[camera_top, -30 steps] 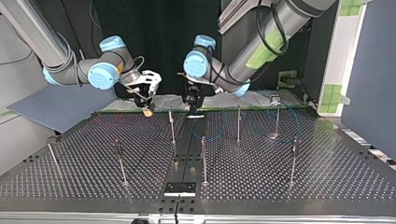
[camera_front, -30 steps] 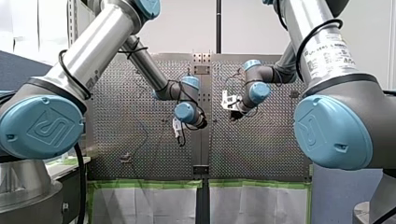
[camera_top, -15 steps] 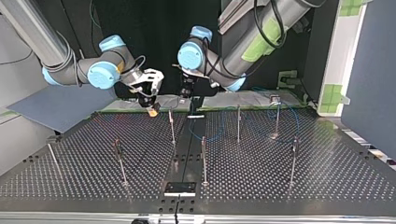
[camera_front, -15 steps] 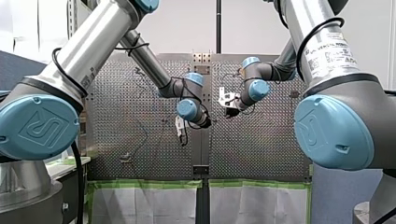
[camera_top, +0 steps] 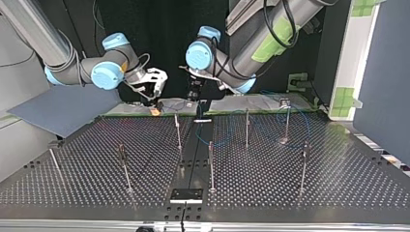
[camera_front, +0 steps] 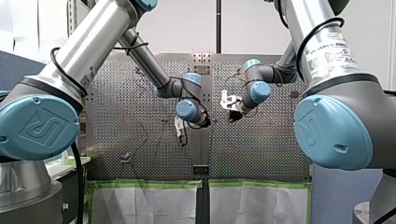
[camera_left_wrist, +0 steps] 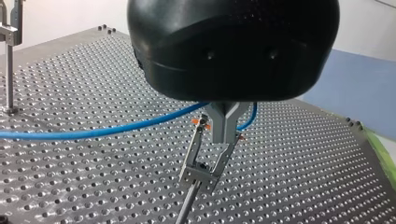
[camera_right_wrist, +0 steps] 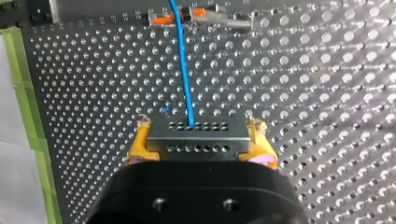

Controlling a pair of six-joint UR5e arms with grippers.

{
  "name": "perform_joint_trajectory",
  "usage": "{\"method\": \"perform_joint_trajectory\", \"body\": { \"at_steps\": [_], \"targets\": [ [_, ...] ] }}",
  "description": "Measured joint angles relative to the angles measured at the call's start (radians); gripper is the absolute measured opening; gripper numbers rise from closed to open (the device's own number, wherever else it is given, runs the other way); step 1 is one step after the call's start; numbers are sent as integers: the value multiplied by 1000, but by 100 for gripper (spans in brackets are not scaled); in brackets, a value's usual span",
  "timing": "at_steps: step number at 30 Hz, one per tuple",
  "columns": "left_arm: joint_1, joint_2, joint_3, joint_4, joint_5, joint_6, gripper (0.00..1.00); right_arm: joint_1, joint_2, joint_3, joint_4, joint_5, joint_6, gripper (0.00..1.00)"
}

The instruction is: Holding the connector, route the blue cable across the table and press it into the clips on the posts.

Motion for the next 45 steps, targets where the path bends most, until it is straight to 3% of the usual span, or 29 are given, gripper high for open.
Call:
{"method": "perform_joint_trajectory", "body": {
  "at_steps": [6,16,36,45],
  "targets": [
    [2,0,0,32,-1,-4,1,-16,3,1,-4,12,10,0],
    [11,-3,0,70,6,-9,1,-43,31,1,-18,17,12,0],
    [84,-87,67,158,111,-37,1,-76,46,1,-105,-4,36,0],
    [91,-120,100,138,137,-35,1,-93,51,-1,-133,-25,53,0]
  ]
}}
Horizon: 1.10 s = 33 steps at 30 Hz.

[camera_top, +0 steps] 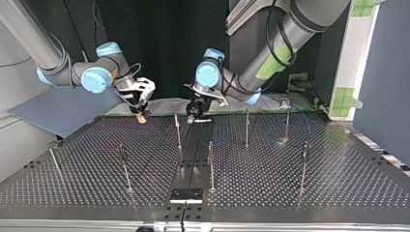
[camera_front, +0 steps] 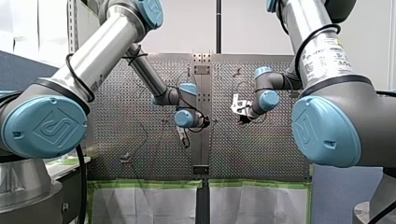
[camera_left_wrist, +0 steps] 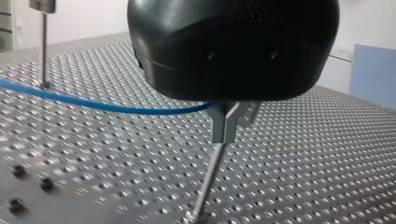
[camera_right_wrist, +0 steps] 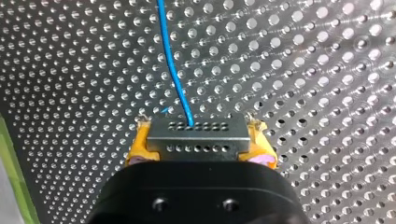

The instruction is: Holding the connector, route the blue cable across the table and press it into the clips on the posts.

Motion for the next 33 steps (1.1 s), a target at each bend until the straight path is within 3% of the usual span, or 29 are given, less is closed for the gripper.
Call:
{"method": "perform_joint_trajectory", "body": {
  "at_steps": [5,15,17,18,20,21,23,24,25,26,27,29,33],
  "targets": [
    [6,-40,40,-37,3,1,1,-12,14,-12,-12,-7,8,0],
    [33,-94,122,-54,-5,7,1,-23,54,-72,-16,-14,4,0],
    [35,-95,129,-55,-6,9,18,-23,54,-80,-16,-16,3,0],
    [36,-95,132,-55,-8,10,18,-23,54,-84,-16,-17,2,0],
    [36,-94,135,-56,-16,11,39,-24,55,-91,-16,-19,-2,0],
    [35,-94,137,-58,-24,12,39,-24,55,-96,-16,-19,-4,0],
    [32,-94,141,-65,-39,17,53,-26,55,-103,-16,-21,-8,0],
    [30,-94,143,-72,-46,22,53,-29,55,-108,-16,-21,-10,0],
    [29,-93,145,-78,-51,27,58,-31,55,-111,-16,-22,-12,0],
    [27,-93,146,-85,-54,31,70,-33,55,-113,-16,-22,-15,0],
    [24,-93,148,-93,-57,37,70,-37,55,-115,-16,-23,-17,0],
    [21,-93,150,-108,-60,48,96,-42,55,-117,-16,-23,-21,0],
    [15,-92,152,-143,-62,75,100,-50,55,-122,-15,-26,-36,0]
  ]
}}
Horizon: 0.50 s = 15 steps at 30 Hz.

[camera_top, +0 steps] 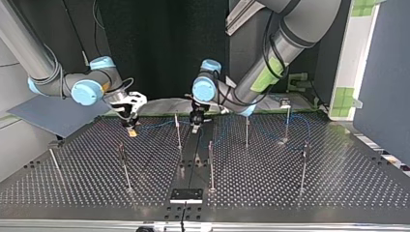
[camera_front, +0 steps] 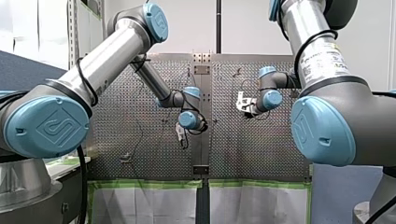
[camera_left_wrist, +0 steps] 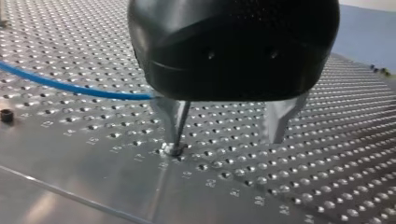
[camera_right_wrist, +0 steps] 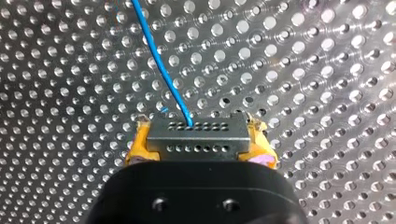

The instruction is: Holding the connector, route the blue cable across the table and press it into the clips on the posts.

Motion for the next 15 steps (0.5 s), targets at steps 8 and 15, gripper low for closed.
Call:
{"method": "perform_joint_trajectory", "body": {
  "at_steps": [8,15],
  "targets": [
    [-15,4,0,-44,-34,23,100,9,1,1,1,0,-48,0],
    [-29,34,-2,-90,-98,39,100,10,1,3,5,-3,-76,0]
  ]
}}
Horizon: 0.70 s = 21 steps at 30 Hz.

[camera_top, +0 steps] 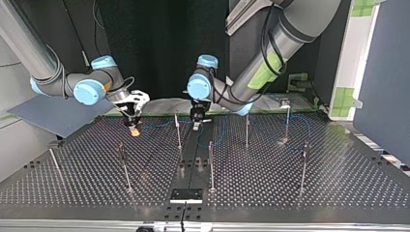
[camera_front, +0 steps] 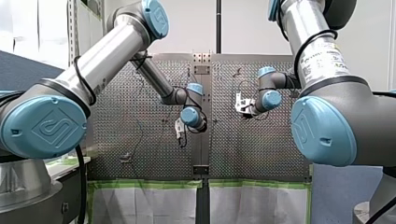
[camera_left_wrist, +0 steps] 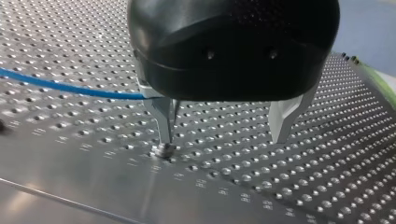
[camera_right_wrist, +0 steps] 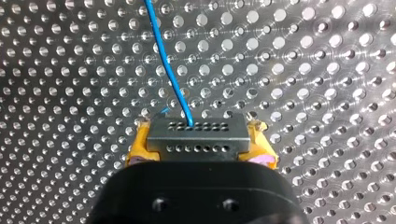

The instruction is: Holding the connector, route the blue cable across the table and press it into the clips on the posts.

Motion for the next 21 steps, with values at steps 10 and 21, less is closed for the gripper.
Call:
{"method": "perform_joint_trajectory", "body": {
  "at_steps": [10,21],
  "targets": [
    [-49,68,-58,-19,-53,10,100,-11,0,0,2,-3,3,0],
    [-137,72,-74,-31,-100,6,100,-14,0,0,5,-9,4,0]
  ]
}}
